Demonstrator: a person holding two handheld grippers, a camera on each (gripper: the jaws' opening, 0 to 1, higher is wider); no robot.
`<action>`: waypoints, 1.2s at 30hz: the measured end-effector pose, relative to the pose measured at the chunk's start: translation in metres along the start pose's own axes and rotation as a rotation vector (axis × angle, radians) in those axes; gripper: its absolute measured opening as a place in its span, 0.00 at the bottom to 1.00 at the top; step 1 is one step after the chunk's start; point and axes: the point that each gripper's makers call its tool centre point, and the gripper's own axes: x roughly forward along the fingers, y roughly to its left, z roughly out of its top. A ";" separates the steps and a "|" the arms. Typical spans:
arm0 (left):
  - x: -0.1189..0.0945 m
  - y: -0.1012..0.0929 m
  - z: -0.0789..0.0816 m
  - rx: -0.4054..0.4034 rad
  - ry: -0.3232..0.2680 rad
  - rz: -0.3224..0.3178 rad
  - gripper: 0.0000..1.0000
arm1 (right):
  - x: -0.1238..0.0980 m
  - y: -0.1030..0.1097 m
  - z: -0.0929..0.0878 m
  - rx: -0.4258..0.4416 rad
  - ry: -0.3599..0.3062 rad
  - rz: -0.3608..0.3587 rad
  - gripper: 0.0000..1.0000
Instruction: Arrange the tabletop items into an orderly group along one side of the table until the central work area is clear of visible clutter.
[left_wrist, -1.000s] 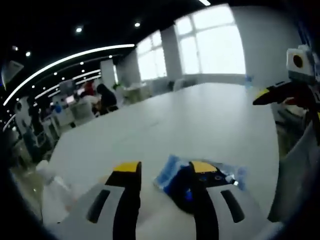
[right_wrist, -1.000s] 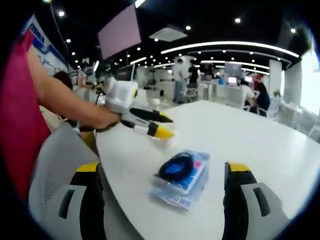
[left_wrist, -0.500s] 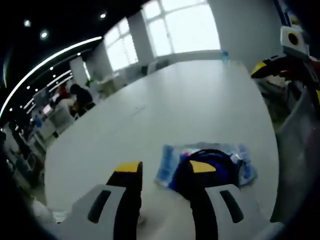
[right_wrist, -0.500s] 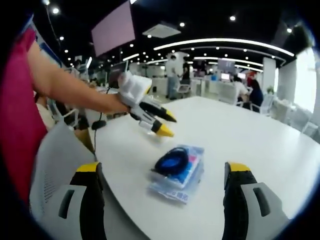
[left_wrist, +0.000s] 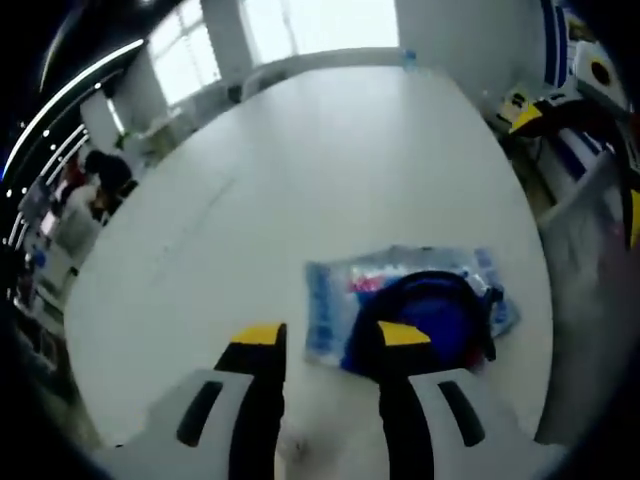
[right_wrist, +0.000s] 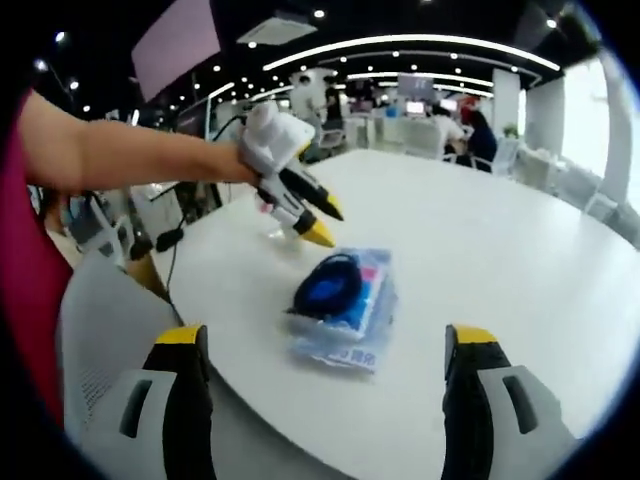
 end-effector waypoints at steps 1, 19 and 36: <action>0.003 0.002 0.001 0.006 0.006 -0.005 0.32 | 0.001 0.002 -0.002 0.037 0.009 0.005 0.94; 0.048 0.018 -0.011 -0.013 0.096 -0.081 0.25 | 0.037 0.016 -0.046 0.361 0.140 0.020 0.92; 0.070 0.005 -0.022 -0.079 0.175 -0.163 0.06 | 0.047 0.013 -0.053 0.446 0.130 0.005 0.90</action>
